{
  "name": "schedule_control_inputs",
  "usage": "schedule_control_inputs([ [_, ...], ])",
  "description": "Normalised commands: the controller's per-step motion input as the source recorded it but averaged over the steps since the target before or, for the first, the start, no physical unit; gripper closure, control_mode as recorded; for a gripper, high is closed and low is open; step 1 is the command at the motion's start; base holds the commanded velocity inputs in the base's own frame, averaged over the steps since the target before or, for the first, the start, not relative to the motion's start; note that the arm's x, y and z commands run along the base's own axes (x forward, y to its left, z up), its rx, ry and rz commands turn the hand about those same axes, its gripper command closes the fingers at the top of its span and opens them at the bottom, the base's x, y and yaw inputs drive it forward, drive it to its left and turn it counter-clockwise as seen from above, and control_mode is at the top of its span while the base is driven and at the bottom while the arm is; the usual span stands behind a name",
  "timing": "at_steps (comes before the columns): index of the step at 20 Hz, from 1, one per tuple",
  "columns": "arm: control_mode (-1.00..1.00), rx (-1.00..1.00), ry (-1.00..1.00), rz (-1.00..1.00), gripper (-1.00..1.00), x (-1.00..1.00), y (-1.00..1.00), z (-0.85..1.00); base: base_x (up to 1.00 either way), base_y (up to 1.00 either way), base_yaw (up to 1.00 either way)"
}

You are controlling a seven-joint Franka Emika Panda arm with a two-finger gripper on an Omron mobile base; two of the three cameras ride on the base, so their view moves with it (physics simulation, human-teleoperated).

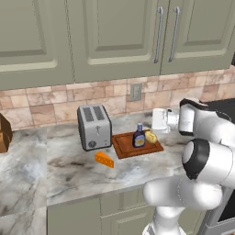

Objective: Retrieve the reheated potato from the microwave, then place the potato, cheese, and condiment on the cutting board.

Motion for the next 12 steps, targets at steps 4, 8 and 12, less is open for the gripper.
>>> schedule_control_inputs([
  [4,-1.0,-0.03,0.01,-0.17,-1.0,-0.33,0.12,0.35,0.0,0.0,0.0],
  [8,-1.0,-0.13,0.04,-0.15,-1.0,-0.27,0.09,0.46,0.0,0.0,0.0],
  [12,-1.0,-0.28,0.04,-0.05,-1.0,-0.17,0.17,0.51,0.0,0.0,0.0],
])
